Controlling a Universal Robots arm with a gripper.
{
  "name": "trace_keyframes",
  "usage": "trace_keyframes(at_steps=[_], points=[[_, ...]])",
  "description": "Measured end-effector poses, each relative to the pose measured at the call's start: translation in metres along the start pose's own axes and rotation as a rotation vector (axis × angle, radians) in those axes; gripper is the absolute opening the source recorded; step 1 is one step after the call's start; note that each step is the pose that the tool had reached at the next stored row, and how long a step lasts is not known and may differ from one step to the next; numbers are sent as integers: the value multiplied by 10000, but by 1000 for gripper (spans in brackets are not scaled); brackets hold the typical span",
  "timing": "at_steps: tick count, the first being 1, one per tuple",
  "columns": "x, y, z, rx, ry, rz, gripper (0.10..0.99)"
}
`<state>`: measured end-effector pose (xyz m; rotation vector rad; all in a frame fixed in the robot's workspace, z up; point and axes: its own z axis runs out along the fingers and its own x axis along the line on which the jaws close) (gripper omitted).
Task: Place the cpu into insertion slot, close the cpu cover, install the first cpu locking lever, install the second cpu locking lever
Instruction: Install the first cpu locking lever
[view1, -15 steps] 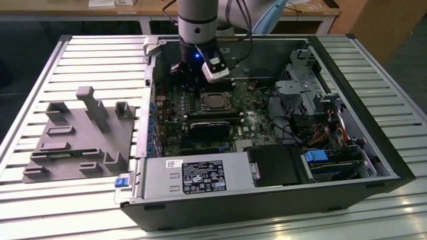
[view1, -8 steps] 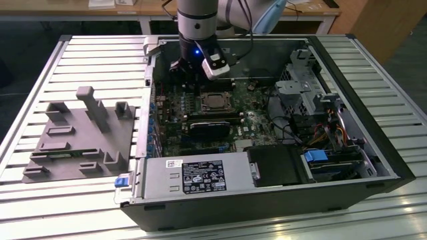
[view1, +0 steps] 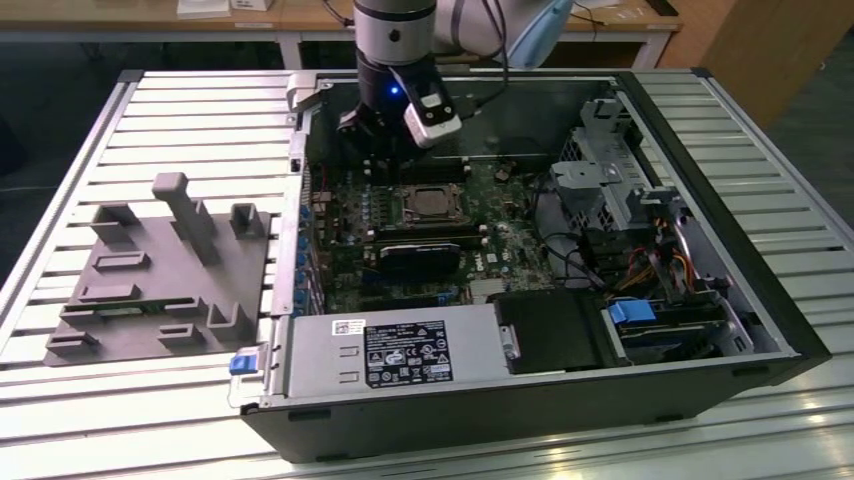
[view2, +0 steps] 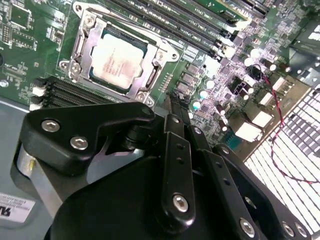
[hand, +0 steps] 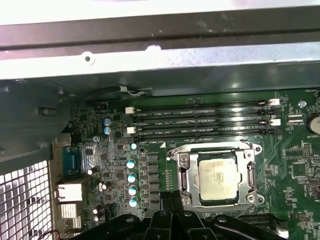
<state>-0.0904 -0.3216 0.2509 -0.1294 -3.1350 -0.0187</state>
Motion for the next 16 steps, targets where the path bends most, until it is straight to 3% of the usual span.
trace_keyframes(at_steps=[6, 9, 11, 16], points=[[50, -4, -1, -20, -132, -1, 102], [85, -7, 0, -81, -149, -1, 102], [97, -8, 1, -266, -141, -2, 102], [119, -10, 1, -1071, -89, 3, 102]])
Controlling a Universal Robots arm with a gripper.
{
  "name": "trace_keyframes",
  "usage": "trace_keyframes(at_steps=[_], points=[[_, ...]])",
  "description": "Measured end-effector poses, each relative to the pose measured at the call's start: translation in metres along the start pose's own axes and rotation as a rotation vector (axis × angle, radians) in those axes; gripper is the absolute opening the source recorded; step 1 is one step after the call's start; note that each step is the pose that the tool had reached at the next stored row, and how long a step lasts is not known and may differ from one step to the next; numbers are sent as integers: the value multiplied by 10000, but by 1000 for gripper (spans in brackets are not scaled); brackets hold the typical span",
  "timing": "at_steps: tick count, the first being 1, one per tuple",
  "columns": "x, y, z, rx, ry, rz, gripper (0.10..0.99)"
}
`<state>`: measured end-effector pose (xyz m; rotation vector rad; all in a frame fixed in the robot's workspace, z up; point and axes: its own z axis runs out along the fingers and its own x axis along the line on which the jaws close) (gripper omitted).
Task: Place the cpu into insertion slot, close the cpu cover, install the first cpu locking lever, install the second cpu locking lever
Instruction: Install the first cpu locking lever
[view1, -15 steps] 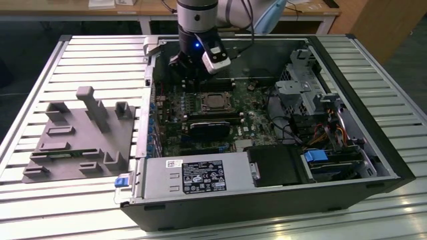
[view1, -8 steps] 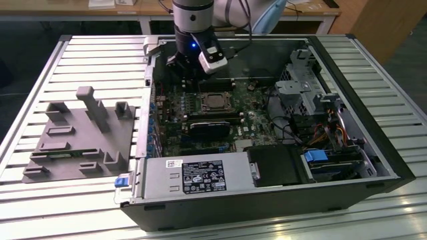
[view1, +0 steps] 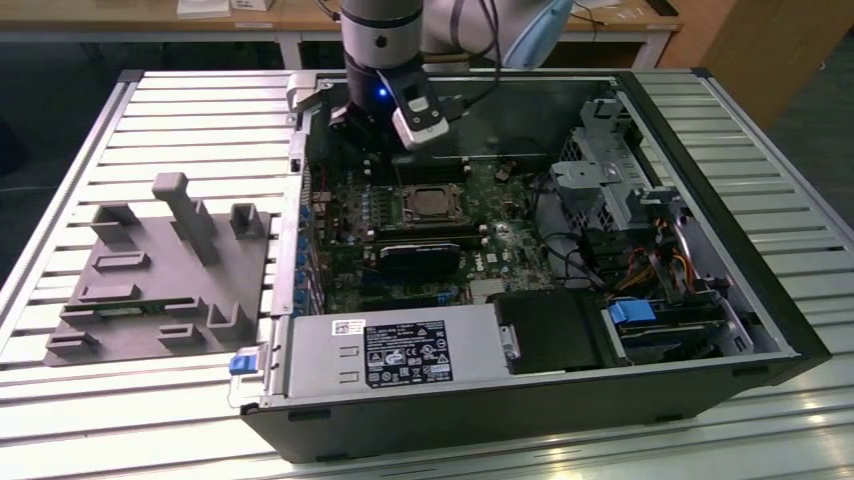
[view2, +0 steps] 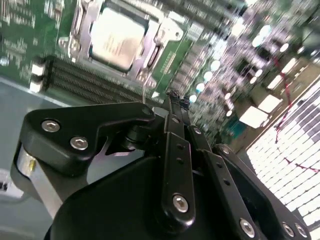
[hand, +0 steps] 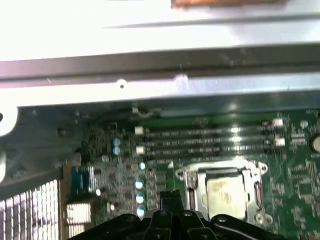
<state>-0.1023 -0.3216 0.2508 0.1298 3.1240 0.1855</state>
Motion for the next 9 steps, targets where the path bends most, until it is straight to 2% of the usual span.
trace_keyframes(at_steps=[3, 6, 9], points=[[15, -1, 0, -423, 29, 5, 102], [29, -3, 0, -714, 48, 10, 102], [34, -3, 1, -1118, 80, 15, 102]])
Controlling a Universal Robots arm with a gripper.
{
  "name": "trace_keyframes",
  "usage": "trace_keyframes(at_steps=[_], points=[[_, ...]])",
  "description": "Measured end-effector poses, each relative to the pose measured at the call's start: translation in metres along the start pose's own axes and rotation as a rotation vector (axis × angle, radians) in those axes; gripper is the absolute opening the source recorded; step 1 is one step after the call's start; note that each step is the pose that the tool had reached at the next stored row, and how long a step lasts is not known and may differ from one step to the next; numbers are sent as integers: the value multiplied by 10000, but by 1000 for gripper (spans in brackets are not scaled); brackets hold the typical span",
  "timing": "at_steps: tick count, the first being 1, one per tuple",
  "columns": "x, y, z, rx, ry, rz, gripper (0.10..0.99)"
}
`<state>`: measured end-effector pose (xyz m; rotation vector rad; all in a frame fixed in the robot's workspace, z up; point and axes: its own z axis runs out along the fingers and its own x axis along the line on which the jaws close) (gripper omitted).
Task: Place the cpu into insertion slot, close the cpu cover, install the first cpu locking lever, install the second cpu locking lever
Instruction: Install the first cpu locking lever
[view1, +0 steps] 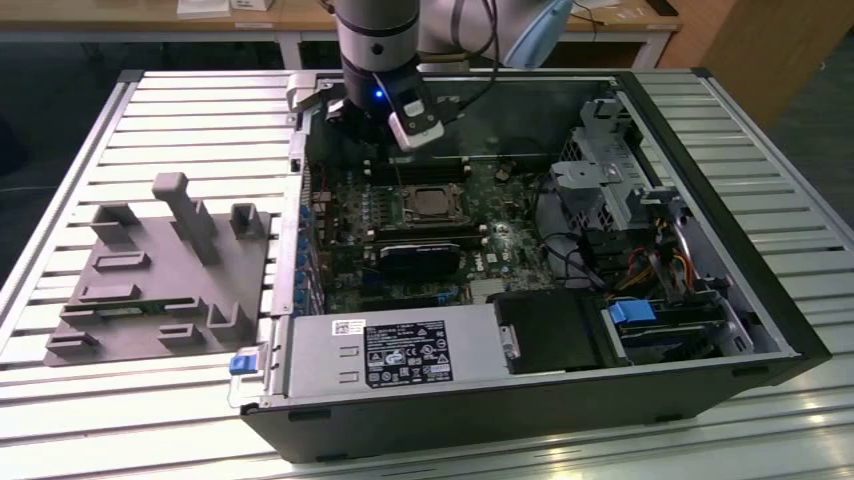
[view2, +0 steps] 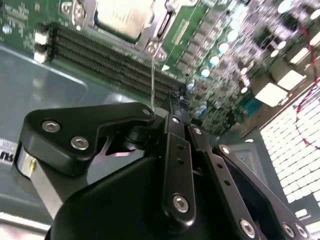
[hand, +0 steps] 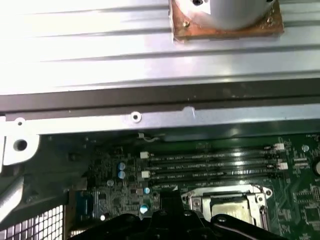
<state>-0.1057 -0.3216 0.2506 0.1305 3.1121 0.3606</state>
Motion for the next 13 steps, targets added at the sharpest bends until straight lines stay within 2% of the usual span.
trace_keyframes(at_steps=[1, 2, 6, 9, 13], points=[[0, 0, 0, -69, 5, 0, 102], [0, 0, 0, -89, 7, 2, 102], [-39, 3, 1, -101, 9, 2, 102], [-119, 9, 3, -101, 9, 2, 102], [-277, 22, 6, -99, 20, 4, 102]])
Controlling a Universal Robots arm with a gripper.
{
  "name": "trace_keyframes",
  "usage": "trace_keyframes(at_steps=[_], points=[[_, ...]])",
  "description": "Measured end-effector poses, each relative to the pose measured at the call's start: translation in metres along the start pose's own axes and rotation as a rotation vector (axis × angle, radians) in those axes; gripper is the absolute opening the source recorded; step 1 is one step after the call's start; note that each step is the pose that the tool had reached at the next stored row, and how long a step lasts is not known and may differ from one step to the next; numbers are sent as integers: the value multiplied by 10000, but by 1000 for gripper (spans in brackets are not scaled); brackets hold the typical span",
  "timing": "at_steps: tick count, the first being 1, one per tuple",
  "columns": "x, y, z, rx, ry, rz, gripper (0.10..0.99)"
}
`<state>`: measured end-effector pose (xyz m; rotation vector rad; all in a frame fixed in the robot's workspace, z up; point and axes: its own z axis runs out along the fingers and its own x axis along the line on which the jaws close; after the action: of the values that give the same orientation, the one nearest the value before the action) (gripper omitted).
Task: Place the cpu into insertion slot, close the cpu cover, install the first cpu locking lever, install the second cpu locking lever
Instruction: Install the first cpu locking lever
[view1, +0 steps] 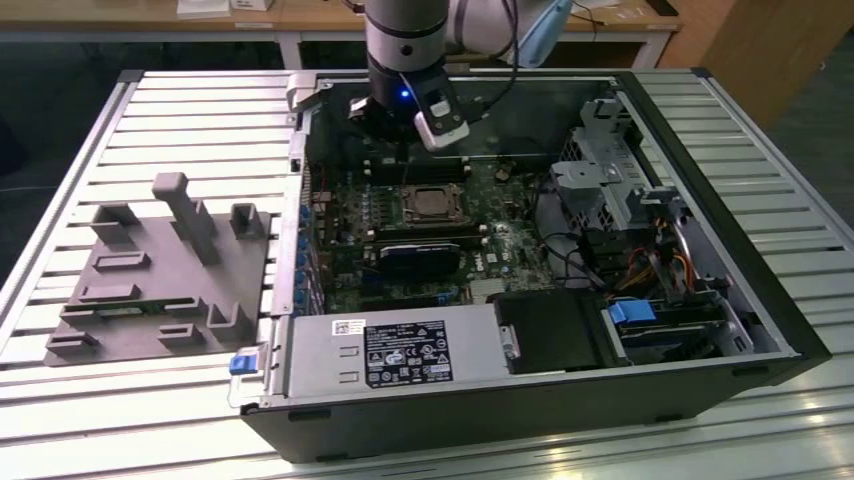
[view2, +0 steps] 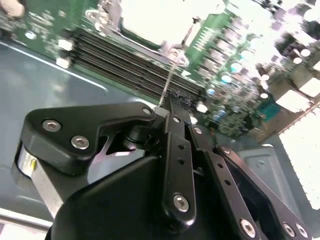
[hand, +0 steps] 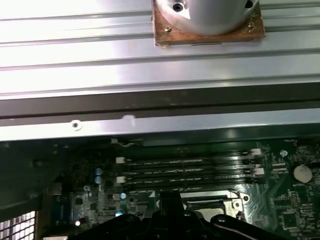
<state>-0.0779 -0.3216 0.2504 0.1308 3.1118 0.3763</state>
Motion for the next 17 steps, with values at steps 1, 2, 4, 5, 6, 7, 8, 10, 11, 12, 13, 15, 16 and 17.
trace_keyframes(at_steps=[1, 2, 4, 5, 6, 7, 8, 10, 11, 12, 13, 15, 16, 17], points=[[-40, 3, 1, 0, 3, 2, 102], [-77, 6, 2, -1, 7, 3, 102], [-139, 11, 3, 0, 13, 3, 102], [-155, 12, 3, 1, 15, 4, 102], [-160, 13, 3, 0, 15, 4, 102], [-160, 12, 3, 0, 14, 4, 102], [-160, 13, 3, -1, 14, 4, 102], [-161, 13, 3, 0, 14, 5, 102], [-161, 13, 3, 0, 14, 5, 102], [-159, 13, 3, -1, 7, 3, 102], [-156, 13, 3, 0, 3, 1, 102], [-155, 13, 3, -1, -2, -1, 102], [-153, 12, 3, -2, -26, -5, 102], [-147, 11, 5, -13, -131, -31, 102]])
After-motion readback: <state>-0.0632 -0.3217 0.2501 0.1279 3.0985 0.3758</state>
